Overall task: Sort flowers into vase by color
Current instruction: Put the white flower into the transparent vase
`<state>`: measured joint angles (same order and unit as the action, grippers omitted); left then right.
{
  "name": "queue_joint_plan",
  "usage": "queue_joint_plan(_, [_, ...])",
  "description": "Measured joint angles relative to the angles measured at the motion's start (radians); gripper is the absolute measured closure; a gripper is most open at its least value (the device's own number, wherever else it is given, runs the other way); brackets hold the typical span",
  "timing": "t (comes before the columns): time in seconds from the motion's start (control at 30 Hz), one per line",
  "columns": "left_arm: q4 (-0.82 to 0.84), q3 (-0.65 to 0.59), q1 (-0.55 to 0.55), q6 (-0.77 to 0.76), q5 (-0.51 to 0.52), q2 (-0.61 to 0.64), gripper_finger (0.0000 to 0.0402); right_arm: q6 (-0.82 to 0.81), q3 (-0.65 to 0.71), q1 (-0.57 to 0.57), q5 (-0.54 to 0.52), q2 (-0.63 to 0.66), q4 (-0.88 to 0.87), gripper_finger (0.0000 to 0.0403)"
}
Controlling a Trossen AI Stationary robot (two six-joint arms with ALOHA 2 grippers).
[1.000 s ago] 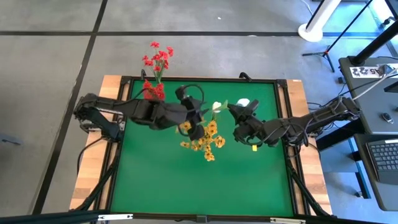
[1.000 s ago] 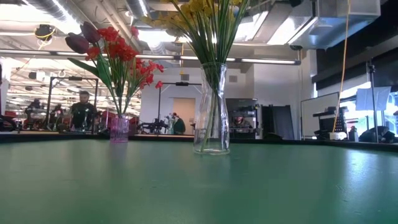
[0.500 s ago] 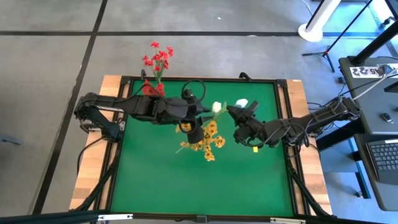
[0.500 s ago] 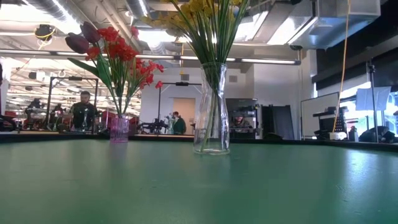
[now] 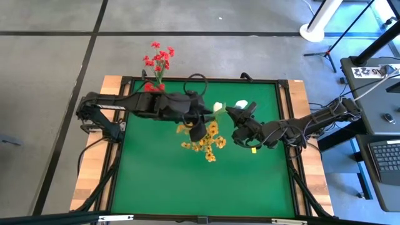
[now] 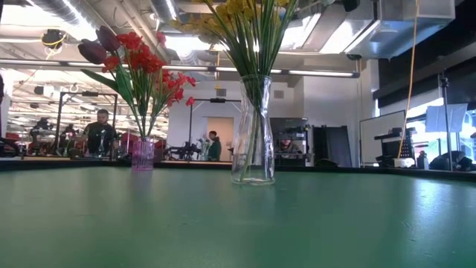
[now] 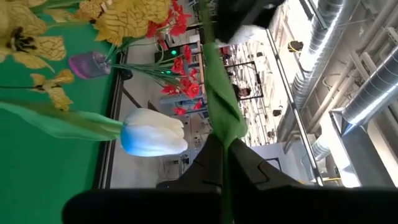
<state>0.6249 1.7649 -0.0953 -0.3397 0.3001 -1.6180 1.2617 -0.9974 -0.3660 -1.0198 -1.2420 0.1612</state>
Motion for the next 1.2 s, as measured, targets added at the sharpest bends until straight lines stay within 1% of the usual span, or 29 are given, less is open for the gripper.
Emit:
queue_joint_plan(0.2, [0.053, 0.0, 0.024, -0.101, -0.118, -0.021, 0.0287, 0.0, 0.0, 0.0, 0.003, 0.001, 0.008, 0.0402])
queue_joint_plan(0.27, [0.05, 0.0, 0.032, -0.119, -0.128, -0.029, 0.0287, 0.0, 0.0, 0.0, 0.004, 0.001, 0.009, 0.0402])
queue_joint_plan(0.37, [0.059, 0.0, 0.046, -0.128, -0.121, -0.031, 0.0287, 0.0, 0.0, 0.0, 0.009, 0.001, 0.01, 0.0402])
queue_joint_plan(0.53, [0.047, 0.0, 0.057, -0.122, -0.064, -0.027, 0.0287, 0.0, 0.0, 0.0, 0.008, 0.001, 0.009, 0.0402])
queue_joint_plan(0.73, [0.024, 0.0, 0.057, -0.105, -0.059, -0.021, 0.0289, 0.0, 0.0, 0.0, 0.008, 0.001, 0.003, 0.0402])
queue_joint_plan(0.97, [0.013, 0.0, 0.057, -0.103, -0.059, -0.021, 0.0316, 0.0, 0.0, 0.0, 0.008, 0.001, 0.001, 0.0402])
queue_joint_plan(1.2, [0.012, 0.0, 0.057, -0.103, -0.059, -0.021, 0.0335, -0.002, 0.0, 0.0, 0.009, 0.001, 0.001, 0.0402])
